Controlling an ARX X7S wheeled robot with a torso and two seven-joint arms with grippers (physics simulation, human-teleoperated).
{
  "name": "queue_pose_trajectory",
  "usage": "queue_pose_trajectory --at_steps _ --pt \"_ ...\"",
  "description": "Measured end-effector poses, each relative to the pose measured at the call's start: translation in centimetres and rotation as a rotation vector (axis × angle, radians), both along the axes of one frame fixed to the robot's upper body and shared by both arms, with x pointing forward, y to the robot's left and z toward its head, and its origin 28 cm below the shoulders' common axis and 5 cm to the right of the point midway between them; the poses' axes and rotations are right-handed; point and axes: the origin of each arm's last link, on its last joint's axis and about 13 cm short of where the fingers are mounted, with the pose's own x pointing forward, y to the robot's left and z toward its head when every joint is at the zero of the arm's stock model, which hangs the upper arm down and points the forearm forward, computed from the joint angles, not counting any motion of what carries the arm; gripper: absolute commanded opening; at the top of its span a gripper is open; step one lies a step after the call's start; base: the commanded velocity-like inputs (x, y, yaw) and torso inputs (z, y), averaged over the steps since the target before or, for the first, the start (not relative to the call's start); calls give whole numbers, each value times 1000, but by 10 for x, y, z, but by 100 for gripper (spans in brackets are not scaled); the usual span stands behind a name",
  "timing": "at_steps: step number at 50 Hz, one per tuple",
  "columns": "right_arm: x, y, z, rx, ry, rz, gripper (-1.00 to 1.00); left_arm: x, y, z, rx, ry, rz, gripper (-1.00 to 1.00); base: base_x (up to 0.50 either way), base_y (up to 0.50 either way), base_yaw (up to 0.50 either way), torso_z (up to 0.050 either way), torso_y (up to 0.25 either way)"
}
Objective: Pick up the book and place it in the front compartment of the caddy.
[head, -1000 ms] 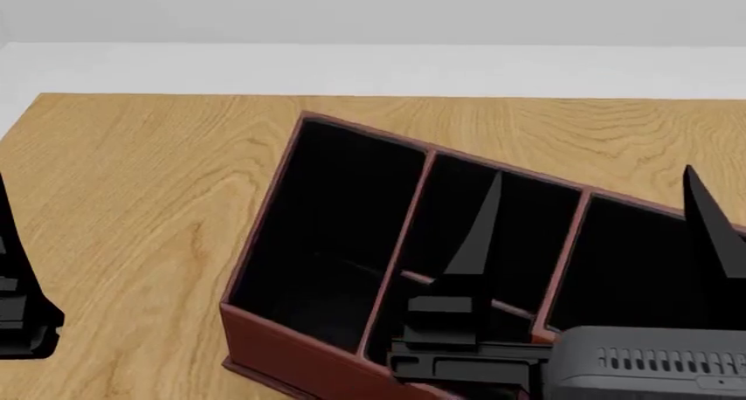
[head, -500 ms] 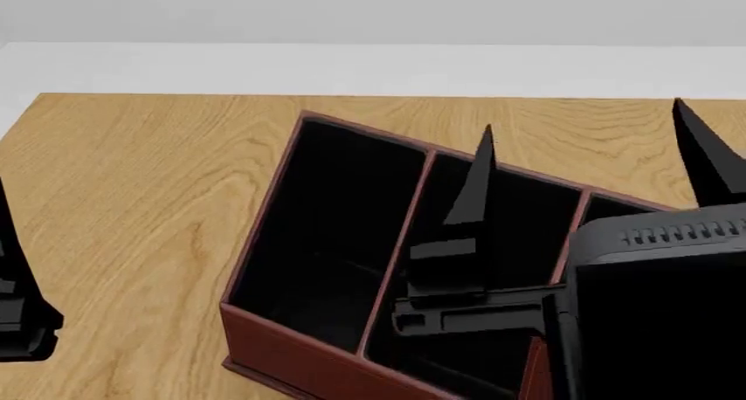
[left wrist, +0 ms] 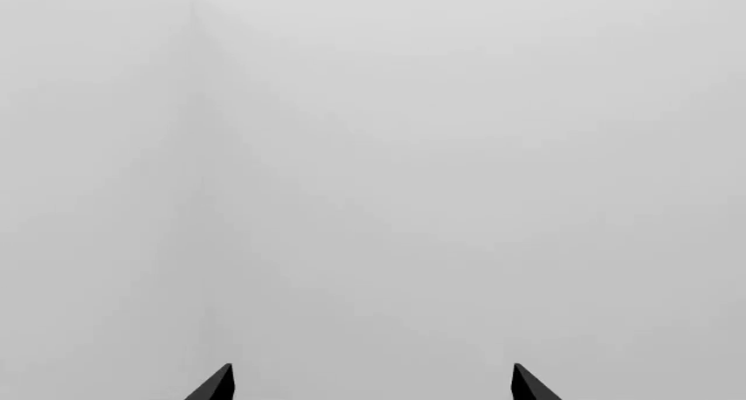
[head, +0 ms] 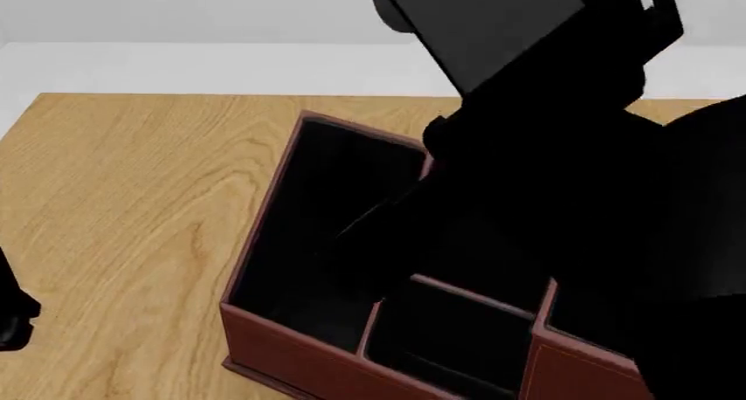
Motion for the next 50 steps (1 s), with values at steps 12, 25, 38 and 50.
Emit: queue_pose_trajectory --at_steps 12,25,38,50 --pt "6 6 16 -215 298 86 100 -1 1 2 -4 -13 7 100 0 0 0 0 0" --pt "9 13 10 -381 522 161 100 -2 3 0 -15 -17 10 100 0 0 0 0 0" --pt "12 13 -6 -487 663 186 100 -2 4 -2 -23 -16 14 100 0 0 0 0 0" --pt "15 15 -22 -540 754 216 100 -1 5 -4 -28 -15 16 100 0 0 0 0 0"
